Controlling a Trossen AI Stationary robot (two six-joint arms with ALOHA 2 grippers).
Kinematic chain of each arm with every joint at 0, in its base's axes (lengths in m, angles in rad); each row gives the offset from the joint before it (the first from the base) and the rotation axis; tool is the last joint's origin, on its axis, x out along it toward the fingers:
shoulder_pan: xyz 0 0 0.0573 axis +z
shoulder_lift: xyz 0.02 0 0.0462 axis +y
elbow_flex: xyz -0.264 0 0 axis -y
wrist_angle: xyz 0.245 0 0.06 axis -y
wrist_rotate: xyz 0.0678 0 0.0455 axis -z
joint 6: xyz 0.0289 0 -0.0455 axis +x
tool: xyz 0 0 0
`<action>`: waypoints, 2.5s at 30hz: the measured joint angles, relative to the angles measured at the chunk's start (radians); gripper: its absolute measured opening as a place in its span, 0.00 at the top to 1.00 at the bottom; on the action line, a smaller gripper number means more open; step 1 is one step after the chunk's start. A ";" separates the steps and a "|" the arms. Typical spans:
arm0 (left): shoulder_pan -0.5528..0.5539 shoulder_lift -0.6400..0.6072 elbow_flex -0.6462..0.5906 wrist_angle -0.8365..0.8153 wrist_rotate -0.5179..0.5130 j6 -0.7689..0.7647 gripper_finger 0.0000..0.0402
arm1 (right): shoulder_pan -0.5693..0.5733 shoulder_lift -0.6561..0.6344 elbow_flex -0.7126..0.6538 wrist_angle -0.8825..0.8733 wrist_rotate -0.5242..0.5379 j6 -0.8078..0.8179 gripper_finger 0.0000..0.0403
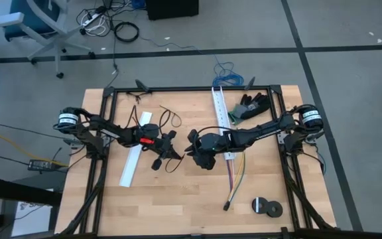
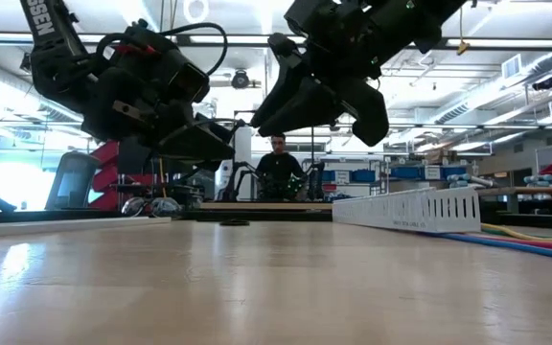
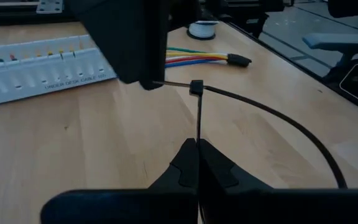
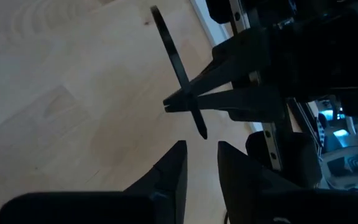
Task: Ziptie cables
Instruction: Prepare the black zip tie
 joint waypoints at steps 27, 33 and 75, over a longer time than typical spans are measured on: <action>0.000 0.000 0.046 -0.072 -0.038 -0.019 1.00 | -0.008 0.000 -0.001 0.012 -0.033 -0.009 0.82; 0.000 0.000 0.046 -0.073 -0.035 -0.017 1.00 | -0.008 0.000 -0.001 0.007 -0.033 -0.009 0.83; -0.002 0.000 0.047 -0.070 0.000 0.012 1.00 | -0.013 0.000 -0.001 -0.070 0.116 0.096 1.00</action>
